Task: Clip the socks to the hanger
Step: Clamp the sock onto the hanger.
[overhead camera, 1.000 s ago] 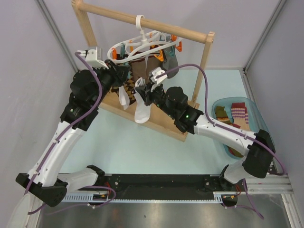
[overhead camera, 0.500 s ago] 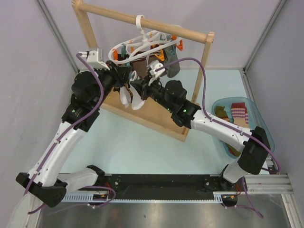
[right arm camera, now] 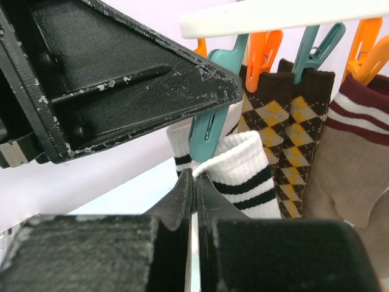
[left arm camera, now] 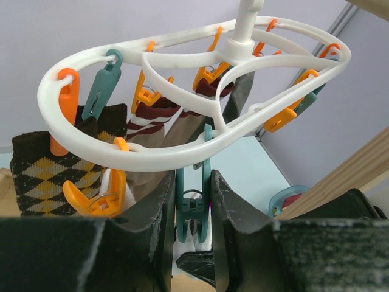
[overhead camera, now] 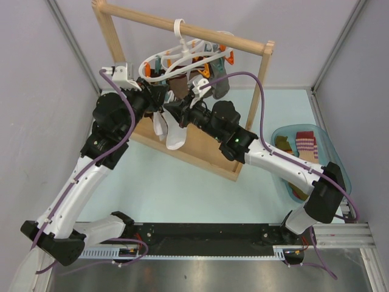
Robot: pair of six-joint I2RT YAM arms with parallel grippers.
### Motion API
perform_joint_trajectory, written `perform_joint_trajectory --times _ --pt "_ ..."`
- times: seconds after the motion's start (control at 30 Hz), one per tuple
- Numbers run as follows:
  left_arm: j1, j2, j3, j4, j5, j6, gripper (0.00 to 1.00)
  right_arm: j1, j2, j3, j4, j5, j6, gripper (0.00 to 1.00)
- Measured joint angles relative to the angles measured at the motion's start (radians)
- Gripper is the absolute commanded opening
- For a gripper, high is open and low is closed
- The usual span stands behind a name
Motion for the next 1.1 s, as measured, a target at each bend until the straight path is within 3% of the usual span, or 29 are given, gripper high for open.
perform_joint_trajectory --times 1.1 --pt "-0.001 -0.019 -0.044 0.064 -0.006 0.074 0.0 -0.037 -0.003 0.0 -0.021 -0.109 0.104 0.0"
